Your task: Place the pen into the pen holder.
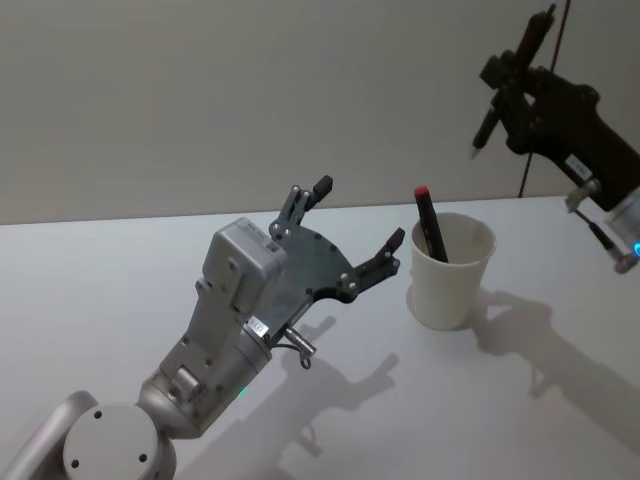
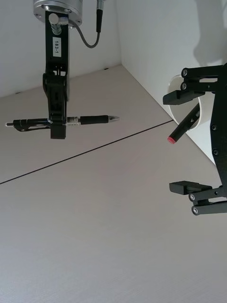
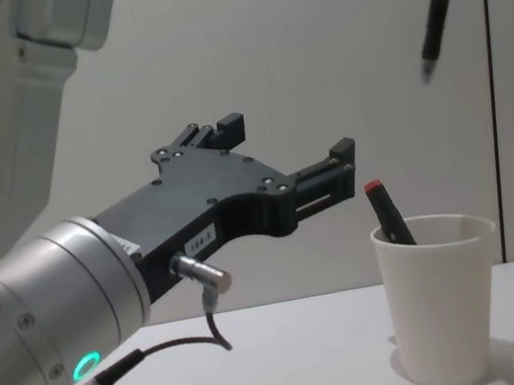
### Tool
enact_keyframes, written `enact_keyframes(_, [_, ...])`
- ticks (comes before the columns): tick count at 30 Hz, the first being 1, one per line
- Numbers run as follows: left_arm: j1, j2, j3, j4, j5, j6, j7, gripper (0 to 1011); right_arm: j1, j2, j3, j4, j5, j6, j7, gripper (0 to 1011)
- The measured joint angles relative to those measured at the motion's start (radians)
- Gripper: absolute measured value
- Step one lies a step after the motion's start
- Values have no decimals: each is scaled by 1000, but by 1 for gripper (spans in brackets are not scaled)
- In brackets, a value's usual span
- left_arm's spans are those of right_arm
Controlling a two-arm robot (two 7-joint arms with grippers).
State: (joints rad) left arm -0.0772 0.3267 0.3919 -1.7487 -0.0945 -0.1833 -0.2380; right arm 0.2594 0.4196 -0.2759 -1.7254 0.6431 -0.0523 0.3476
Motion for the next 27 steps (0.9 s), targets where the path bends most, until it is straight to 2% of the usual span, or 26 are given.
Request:
enact_keyframes(4, [0,0,0,0,0,0,0,1001,-12,19,2,-17,-79,-15,-23,131])
enact_keyframes(5, [0,0,0,0,0,0,0,1001,-12,19,2,-17,-79,-15,-23,131])
enact_keyframes(7, [0,0,0,0,0,0,0,1001,-20,30,3,-25,-133,-23,-38,131])
enact_keyframes(11, [0,0,0,0,0,0,0,1001,-31,45,4,-34,-199,-30,-58,131])
enact_keyframes(12, [0,0,0,0,0,0,0,1001,-31,45,4,-34,-199,-30,-58,131])
enact_keyframes(18, [0,0,0,0,0,0,0,1001,-49,67,4,-42,-319,-36,-92,131])
enact_keyframes(23, [0,0,0,0,0,0,0,1001,-60,78,2,-43,-395,-36,-112,131])
enact_keyframes(24, [0,0,0,0,0,0,0,1001,-64,80,0,-42,-425,-36,-119,131])
enact_keyframes(27, [0,0,0,0,0,0,0,1001,-68,83,-3,-40,-463,-36,-128,131])
